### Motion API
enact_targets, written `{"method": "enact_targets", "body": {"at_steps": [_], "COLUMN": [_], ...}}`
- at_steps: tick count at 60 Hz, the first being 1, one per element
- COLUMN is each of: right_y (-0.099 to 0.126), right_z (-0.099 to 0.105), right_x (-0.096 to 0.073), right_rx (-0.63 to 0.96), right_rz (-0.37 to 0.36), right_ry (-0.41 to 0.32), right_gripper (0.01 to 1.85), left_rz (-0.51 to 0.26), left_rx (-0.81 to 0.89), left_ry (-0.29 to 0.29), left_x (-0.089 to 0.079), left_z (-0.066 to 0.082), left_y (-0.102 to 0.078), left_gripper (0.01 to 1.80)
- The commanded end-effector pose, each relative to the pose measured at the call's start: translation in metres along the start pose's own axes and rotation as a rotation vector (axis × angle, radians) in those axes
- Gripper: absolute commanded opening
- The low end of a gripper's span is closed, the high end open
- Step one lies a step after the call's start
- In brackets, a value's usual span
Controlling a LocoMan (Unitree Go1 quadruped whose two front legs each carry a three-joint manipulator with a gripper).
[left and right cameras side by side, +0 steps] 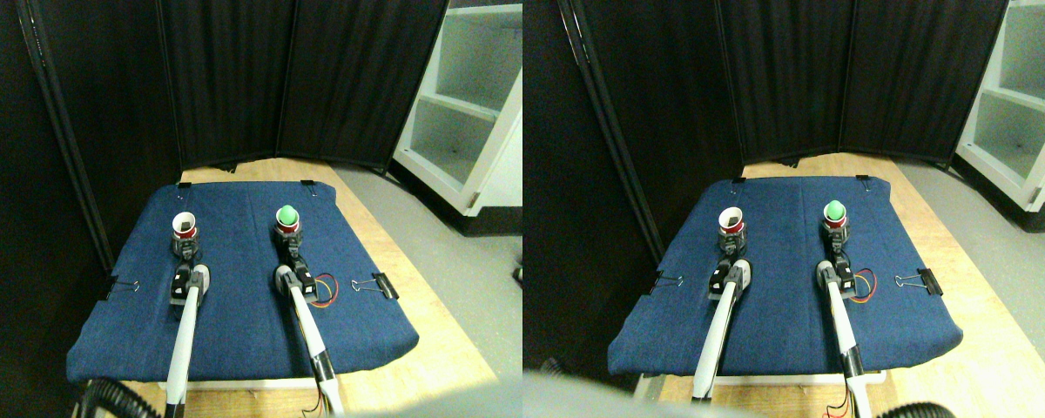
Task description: Pour (bimanual)
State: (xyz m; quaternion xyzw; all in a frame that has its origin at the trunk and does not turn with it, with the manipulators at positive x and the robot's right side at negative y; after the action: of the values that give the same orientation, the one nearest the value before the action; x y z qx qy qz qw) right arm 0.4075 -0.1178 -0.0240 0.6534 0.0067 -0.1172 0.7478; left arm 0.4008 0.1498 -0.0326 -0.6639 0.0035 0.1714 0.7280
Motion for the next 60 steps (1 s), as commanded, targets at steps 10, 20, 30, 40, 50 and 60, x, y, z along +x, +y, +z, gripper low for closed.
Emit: {"method": "enact_targets", "body": {"at_steps": [10, 20, 30, 40, 50, 60], "right_y": [0.002, 0.006, 0.023, 0.041, 0.055, 0.065], "right_z": [0.000, 0.000, -0.002, -0.002, -0.001, -0.001], "right_x": [0.001, -0.002, -0.009, -0.009, -0.010, -0.011], "right_rx": [0.033, -0.024, -0.042, -0.078, -0.138, -0.166], "right_rz": [-0.008, 0.010, 0.044, 0.088, 0.110, 0.114], "right_ry": [0.028, 0.037, 0.070, 0.085, 0.090, 0.085], "right_gripper": [0.33, 0.33, 0.33, 0.33, 0.34, 0.34], "left_rz": [-0.047, -0.054, -0.072, -0.077, -0.080, -0.071], "left_rx": [0.001, 0.019, 0.044, 0.060, 0.067, 0.062], "left_ry": [-0.011, -0.018, 0.049, 0.102, 0.131, 0.163], "left_x": [-0.005, -0.005, -0.008, -0.011, -0.013, -0.011], "left_z": [0.004, 0.004, -0.006, -0.014, -0.027, -0.038], "left_y": [-0.011, -0.012, -0.025, -0.041, -0.057, -0.065], "left_gripper": [0.33, 0.33, 0.33, 0.33, 0.33, 0.33]}}
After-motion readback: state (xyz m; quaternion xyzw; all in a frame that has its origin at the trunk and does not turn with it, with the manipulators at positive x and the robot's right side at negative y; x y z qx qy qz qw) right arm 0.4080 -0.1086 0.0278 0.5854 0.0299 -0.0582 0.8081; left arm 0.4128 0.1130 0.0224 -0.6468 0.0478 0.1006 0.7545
